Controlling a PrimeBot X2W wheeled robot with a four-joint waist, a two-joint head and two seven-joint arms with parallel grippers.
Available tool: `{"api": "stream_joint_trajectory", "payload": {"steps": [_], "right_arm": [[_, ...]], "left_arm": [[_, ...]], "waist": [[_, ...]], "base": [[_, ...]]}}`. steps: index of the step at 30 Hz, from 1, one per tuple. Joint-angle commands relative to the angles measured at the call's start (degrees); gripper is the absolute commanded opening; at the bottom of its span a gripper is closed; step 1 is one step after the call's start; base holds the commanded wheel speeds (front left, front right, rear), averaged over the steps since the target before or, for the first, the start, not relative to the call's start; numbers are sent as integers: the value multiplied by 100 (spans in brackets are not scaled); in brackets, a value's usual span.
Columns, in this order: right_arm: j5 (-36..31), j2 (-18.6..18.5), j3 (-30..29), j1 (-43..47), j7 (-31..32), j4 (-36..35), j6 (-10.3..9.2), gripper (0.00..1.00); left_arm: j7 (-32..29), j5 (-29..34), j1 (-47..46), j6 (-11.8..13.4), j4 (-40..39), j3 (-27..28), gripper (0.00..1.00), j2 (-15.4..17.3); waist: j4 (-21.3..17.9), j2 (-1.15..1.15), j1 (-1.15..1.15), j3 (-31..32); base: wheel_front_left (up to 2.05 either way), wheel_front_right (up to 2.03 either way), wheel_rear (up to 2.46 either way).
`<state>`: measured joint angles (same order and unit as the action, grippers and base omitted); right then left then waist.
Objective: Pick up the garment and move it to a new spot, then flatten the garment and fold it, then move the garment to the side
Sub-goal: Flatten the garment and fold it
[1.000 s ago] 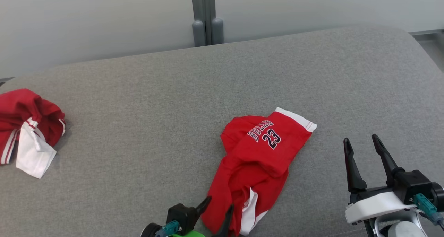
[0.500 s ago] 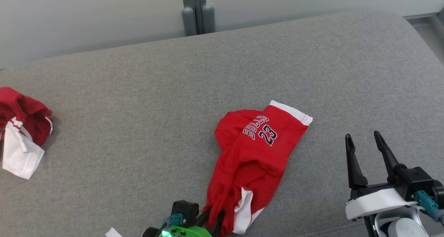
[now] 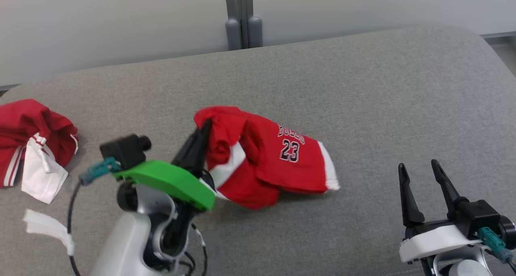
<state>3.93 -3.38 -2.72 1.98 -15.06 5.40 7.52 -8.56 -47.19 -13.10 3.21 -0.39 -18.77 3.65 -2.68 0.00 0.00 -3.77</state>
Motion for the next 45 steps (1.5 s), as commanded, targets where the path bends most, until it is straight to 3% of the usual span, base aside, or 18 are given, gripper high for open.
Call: {"api": "stream_joint_trajectory", "payload": {"steps": [1, 3, 5, 8, 14, 20, 22, 23, 29, 34, 39, 45], "right_arm": [[4, -6, 44, -13, -18, 6, -6, 100], [11, -3, 87, -56, -18, 22, -6, 100], [22, -1, 132, -88, -18, 41, -6, 100], [27, 3, 236, -131, -18, 63, -6, 100], [65, -10, 428, -251, -18, 116, -6, 100], [110, 16, 689, -511, -18, 147, -6, 100], [124, 24, 710, -553, -18, 153, -6, 100], [125, 30, 715, -569, -18, 161, -6, 100], [152, 45, 594, -457, -18, 193, -6, 100], [177, 47, 448, -338, -18, 125, -6, 100], [232, 46, 341, -243, -18, 96, -6, 100], [209, 46, 266, -137, -18, 64, -6, 100]], "left_arm": [[-142, 137, -330, 192, -43, 93, 0, 157], [-328, 240, -706, 350, -23, 134, 0, 211], [-548, 308, -1052, 352, 83, 81, 0, 304], [-1010, 403, -1489, 74, 300, -267, 0, 479], [-1987, 282, -1952, -530, 857, -1255, 0, 264], [-1966, 228, -2213, -765, 1844, -1943, 0, -21], [-1612, 208, -2337, -790, 2072, -2095, 85, -49], [-1355, -27, -2339, -805, 2098, -2203, 100, -67], [128, -889, -2700, -349, 1911, -2920, 100, -55], [1049, -593, -3073, 221, 2190, -3022, 100, -37], [1572, -126, -2718, 712, 2409, -2908, 100, 606], [1627, -55, -1900, 1044, 1938, -2863, 100, 1518]], "waist": [[54, 0, 0, 68], [57, 0, 0, 92], [40, 0, 0, 106], [-33, 0, 0, 95], [-325, 0, 0, -53], [-893, 0, 0, -370], [-1050, 0, 0, -454], [-1120, 0, 0, -494], [-1259, 0, 0, -594], [-1106, 0, 0, -587], [-911, 0, 0, -508], [-628, 0, 0, -438]], "base": [[0, 0, 0], [0, 0, 0], [0, 0, 0], [0, 0, 0], [0, 0, 0], [0, 0, 0], [0, 0, 0], [0, 0, 0], [0, 0, 0], [0, 0, 0], [0, 0, 0], [0, 0, 0]]}}
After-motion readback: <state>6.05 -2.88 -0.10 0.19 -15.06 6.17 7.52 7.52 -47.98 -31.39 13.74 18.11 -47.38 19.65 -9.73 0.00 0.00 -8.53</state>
